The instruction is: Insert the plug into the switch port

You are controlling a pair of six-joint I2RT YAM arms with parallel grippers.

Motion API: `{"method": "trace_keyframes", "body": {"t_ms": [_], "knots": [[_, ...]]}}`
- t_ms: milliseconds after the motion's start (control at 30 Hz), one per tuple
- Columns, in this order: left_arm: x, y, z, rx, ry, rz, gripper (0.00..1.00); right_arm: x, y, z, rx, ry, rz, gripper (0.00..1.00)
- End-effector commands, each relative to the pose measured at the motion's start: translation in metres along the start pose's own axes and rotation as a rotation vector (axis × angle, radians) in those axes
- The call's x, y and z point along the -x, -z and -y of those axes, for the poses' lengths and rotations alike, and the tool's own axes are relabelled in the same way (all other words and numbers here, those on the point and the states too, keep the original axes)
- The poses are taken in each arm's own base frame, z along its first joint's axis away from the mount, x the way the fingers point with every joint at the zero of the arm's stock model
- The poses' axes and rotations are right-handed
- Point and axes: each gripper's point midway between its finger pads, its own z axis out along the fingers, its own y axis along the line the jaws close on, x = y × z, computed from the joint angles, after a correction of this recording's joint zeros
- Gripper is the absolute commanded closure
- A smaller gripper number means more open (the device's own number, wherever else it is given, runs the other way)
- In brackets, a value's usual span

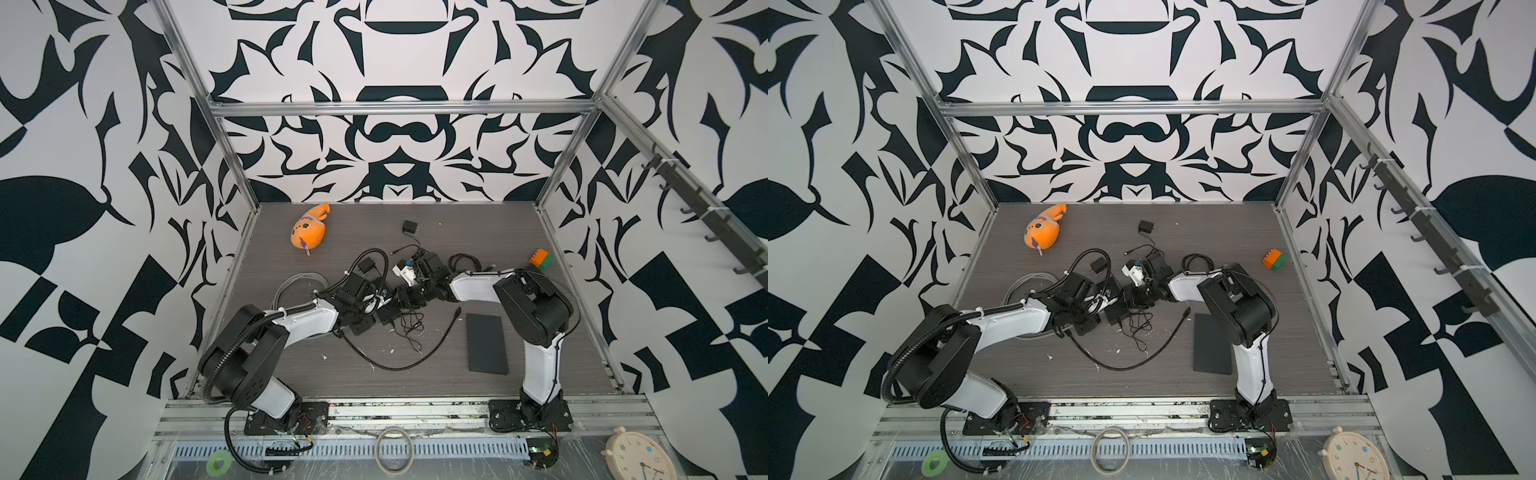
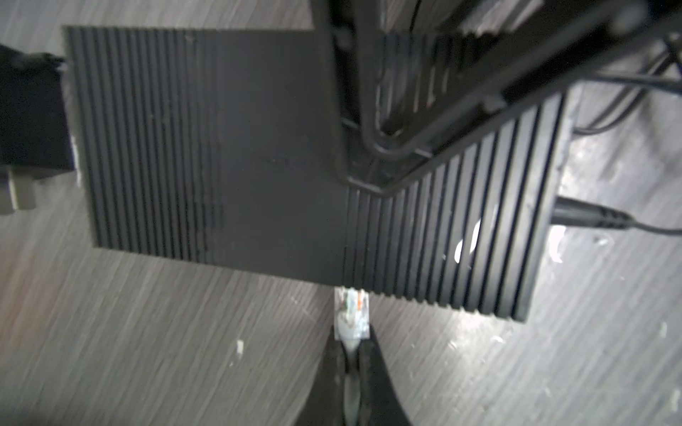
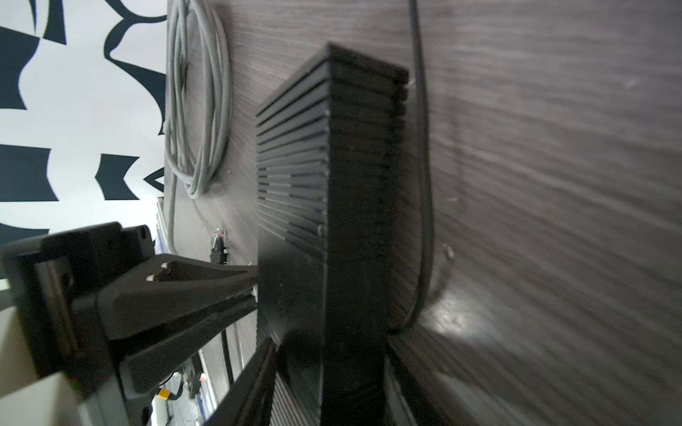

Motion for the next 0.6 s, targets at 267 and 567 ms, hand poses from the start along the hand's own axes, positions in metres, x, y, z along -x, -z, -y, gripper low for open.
{"method": "trace_keyframes", "body": {"t_ms": [267, 567], "knots": [[0.027, 0.017, -0.013, 0.069, -0.042, 0.153, 1.0, -0.02, -0.013, -0.002, 0.091, -0.079, -0.088, 0.52], [0.043, 0.035, -0.023, 0.139, -0.084, 0.28, 1.0, 0.002, -0.001, -0.016, 0.246, -0.159, -0.013, 0.64]]}}
